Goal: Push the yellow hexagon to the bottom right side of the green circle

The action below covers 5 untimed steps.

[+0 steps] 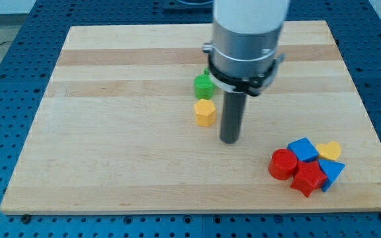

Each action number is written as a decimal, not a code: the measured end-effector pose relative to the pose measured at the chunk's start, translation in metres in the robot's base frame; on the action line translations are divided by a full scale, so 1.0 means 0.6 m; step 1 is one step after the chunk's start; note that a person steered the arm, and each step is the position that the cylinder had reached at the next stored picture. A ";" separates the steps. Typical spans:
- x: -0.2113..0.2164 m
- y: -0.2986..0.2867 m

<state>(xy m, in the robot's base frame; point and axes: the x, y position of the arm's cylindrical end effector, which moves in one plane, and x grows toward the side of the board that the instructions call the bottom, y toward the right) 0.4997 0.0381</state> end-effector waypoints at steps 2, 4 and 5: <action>-0.042 -0.008; 0.003 -0.087; -0.006 -0.182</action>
<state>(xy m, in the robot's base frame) 0.4962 -0.0711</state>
